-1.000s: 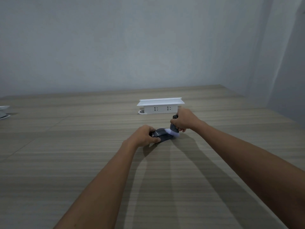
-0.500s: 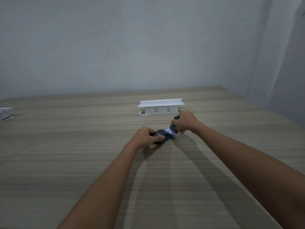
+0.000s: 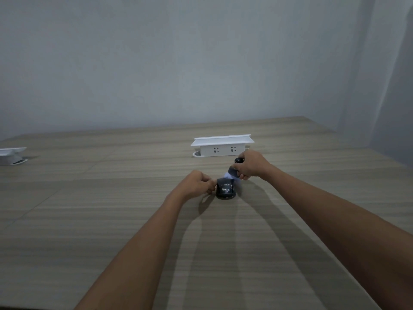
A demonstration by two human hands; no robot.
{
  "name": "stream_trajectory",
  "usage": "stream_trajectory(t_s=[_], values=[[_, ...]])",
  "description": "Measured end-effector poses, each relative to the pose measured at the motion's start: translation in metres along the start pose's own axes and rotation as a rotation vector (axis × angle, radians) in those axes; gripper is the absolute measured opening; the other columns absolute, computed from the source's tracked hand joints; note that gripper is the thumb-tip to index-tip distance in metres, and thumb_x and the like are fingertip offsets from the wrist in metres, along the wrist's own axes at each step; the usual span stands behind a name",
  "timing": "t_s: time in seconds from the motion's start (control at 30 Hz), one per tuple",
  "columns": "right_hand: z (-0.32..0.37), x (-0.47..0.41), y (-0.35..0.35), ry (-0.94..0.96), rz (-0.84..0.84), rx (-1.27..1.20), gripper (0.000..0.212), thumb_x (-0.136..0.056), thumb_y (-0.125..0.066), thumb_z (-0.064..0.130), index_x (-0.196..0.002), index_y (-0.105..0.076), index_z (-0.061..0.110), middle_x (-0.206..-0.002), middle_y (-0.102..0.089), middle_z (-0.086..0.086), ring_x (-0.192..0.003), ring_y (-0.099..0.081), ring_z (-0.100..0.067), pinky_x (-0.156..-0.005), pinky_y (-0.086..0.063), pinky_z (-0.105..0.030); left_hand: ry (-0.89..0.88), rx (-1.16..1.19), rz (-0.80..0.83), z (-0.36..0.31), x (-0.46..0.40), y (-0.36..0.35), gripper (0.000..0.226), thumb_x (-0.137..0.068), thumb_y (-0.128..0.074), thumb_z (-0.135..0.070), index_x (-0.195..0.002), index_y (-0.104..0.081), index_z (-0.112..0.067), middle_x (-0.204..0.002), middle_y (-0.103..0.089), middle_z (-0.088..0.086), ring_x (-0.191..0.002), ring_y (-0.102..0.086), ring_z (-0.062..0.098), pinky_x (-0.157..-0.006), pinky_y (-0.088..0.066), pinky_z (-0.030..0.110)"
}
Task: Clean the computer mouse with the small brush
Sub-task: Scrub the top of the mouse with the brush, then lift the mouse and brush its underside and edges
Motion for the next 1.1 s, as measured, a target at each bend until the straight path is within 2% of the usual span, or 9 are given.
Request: stream_trajectory(t_s=[0.17,0.27,0.4,0.47,0.6,0.77,0.9,1.0,1.1], values=[[0.006,-0.003,-0.009,0.014,0.025,-0.042,0.020,-0.093,-0.064,0.012,-0.098,-0.068,-0.007,-0.088,-0.074,-0.028,-0.061,-0.067,-0.027,-0.075,-0.064,-0.045,-0.054,-0.047,0.058,-0.004,0.004,0.005,0.019,-0.092,-0.066,-0.020,-0.097,-0.078,-0.006,-0.094,-0.077,0.013,-0.085,-0.070,0.017,-0.088,-0.056,0.032],[0.014,-0.002,-0.014,0.036,0.047,-0.081,0.017,-0.095,-0.062,0.013,-0.099,-0.068,-0.002,-0.088,-0.074,-0.026,-0.065,-0.070,-0.026,-0.062,-0.062,-0.033,-0.079,-0.145,0.028,-0.002,0.001,0.018,0.013,-0.084,-0.075,-0.024,-0.091,-0.079,-0.014,-0.086,-0.077,0.006,-0.075,-0.067,0.012,-0.077,-0.054,0.029],[0.019,-0.001,-0.005,0.080,-0.014,-0.069,0.017,-0.093,-0.059,0.012,-0.096,-0.067,-0.003,-0.086,-0.075,-0.023,-0.060,-0.069,-0.023,-0.049,-0.053,-0.024,-0.093,-0.262,-0.046,-0.001,-0.005,0.029,0.044,-0.068,-0.089,-0.030,-0.103,-0.072,-0.010,-0.091,-0.069,0.002,-0.075,-0.061,0.010,-0.064,-0.045,0.017],[0.016,0.000,0.004,0.079,-0.046,-0.045,0.018,-0.091,-0.060,0.011,-0.094,-0.067,-0.005,-0.083,-0.075,-0.023,-0.053,-0.066,-0.020,-0.046,-0.050,-0.022,-0.113,-0.314,-0.035,-0.002,-0.010,0.027,0.059,-0.065,-0.091,-0.031,-0.115,-0.068,-0.012,-0.104,-0.065,0.002,-0.087,-0.061,0.013,-0.070,-0.047,0.020],[0.011,0.001,0.023,0.067,-0.107,0.002,0.017,-0.087,-0.064,0.013,-0.079,-0.065,-0.002,-0.074,-0.070,-0.019,-0.055,-0.063,-0.024,-0.044,-0.049,-0.023,-0.142,-0.356,0.109,-0.007,-0.021,0.008,0.083,-0.061,-0.091,-0.039,-0.135,-0.057,-0.020,-0.135,-0.056,-0.002,-0.123,-0.054,0.015,-0.103,-0.048,0.035],[-0.003,0.000,0.044,0.030,-0.132,0.046,0.025,-0.081,-0.069,0.016,-0.077,-0.069,-0.008,-0.065,-0.064,-0.015,-0.043,-0.053,-0.018,-0.041,-0.043,-0.020,-0.149,-0.390,0.269,-0.016,-0.033,-0.013,0.093,-0.059,-0.088,-0.051,-0.141,-0.051,-0.028,-0.146,-0.051,-0.008,-0.136,-0.045,0.011,-0.114,-0.038,0.040],[-0.008,0.001,0.049,0.030,-0.092,0.037,0.021,-0.081,-0.068,0.014,-0.080,-0.071,-0.006,-0.068,-0.067,-0.016,-0.052,-0.057,-0.023,-0.043,-0.046,-0.022,-0.138,-0.426,0.314,-0.017,-0.042,-0.016,0.090,-0.059,-0.088,-0.052,-0.138,-0.055,-0.026,-0.140,-0.057,-0.011,-0.131,-0.051,0.008,-0.113,-0.040,0.035],[-0.009,0.000,0.047,0.034,-0.078,0.032,0.018,-0.081,-0.066,0.013,-0.080,-0.071,-0.005,-0.070,-0.069,-0.018,-0.054,-0.058,-0.023,-0.044,-0.047,-0.022,-0.151,-0.411,0.306,-0.021,-0.042,-0.018,0.081,-0.065,-0.088,-0.046,-0.137,-0.057,-0.023,-0.131,-0.059,-0.012,-0.120,-0.056,0.009,-0.099,-0.044,0.027],[-0.009,-0.001,0.043,0.036,-0.071,0.028,0.021,-0.080,-0.065,0.012,-0.081,-0.072,-0.008,-0.077,-0.073,-0.025,-0.056,-0.059,-0.024,-0.047,-0.049,-0.024,-0.176,-0.424,0.245,-0.026,-0.038,-0.019,0.068,-0.065,-0.084,-0.055,-0.123,-0.066,-0.025,-0.114,-0.065,-0.014,-0.104,-0.063,0.010,-0.092,-0.052,0.030]])
Point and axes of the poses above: each hand's wrist, its own x-axis away from the middle knuckle, its own y-axis out of the back of the hand, z = x × y, the point moved 9 cm from there along -x, towards the middle knuckle
